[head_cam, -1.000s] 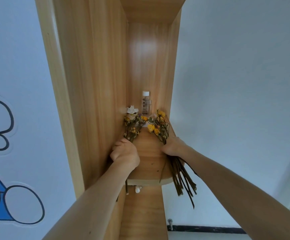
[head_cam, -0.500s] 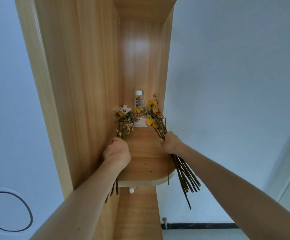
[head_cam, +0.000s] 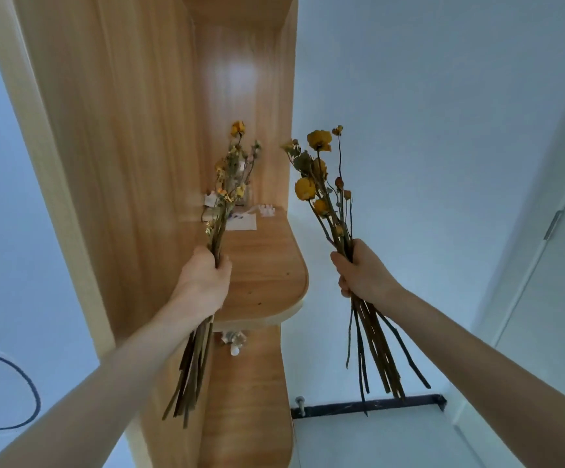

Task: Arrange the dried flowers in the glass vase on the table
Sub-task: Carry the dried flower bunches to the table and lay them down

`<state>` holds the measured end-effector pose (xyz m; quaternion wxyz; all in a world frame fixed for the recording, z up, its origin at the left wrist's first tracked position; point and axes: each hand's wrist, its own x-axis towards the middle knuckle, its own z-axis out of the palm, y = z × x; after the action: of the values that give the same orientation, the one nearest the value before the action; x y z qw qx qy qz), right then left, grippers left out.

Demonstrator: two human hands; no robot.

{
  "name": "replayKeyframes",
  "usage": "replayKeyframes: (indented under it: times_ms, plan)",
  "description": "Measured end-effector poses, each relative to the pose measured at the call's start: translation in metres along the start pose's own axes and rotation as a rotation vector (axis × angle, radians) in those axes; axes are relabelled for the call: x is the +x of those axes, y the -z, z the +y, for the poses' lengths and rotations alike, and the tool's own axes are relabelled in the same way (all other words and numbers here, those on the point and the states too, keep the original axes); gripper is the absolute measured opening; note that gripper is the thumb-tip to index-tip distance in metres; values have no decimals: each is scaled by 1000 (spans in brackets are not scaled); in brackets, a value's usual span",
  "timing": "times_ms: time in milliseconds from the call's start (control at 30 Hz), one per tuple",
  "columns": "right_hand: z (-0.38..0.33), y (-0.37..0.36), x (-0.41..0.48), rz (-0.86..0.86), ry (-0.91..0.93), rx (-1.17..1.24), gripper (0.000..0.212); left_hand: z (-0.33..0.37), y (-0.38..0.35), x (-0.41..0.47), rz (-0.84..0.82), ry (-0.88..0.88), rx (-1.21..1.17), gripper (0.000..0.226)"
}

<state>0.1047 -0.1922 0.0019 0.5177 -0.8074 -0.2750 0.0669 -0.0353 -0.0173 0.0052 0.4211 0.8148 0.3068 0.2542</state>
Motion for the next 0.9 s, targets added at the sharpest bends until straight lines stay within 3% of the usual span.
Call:
replayKeyframes:
  times_ms: [133, 367, 900]
  plan:
    - [26, 21, -62, -15, 48, 28, 16, -12, 6, -62, -100, -93, -235, 24]
    - [78, 26, -178, -91, 9, 8, 16, -57, -5, -162, -216, -192, -306, 9]
    - [198, -10, -341, -357, -431, -73, 13, -235, -25, -295, -488, 189, -71, 23]
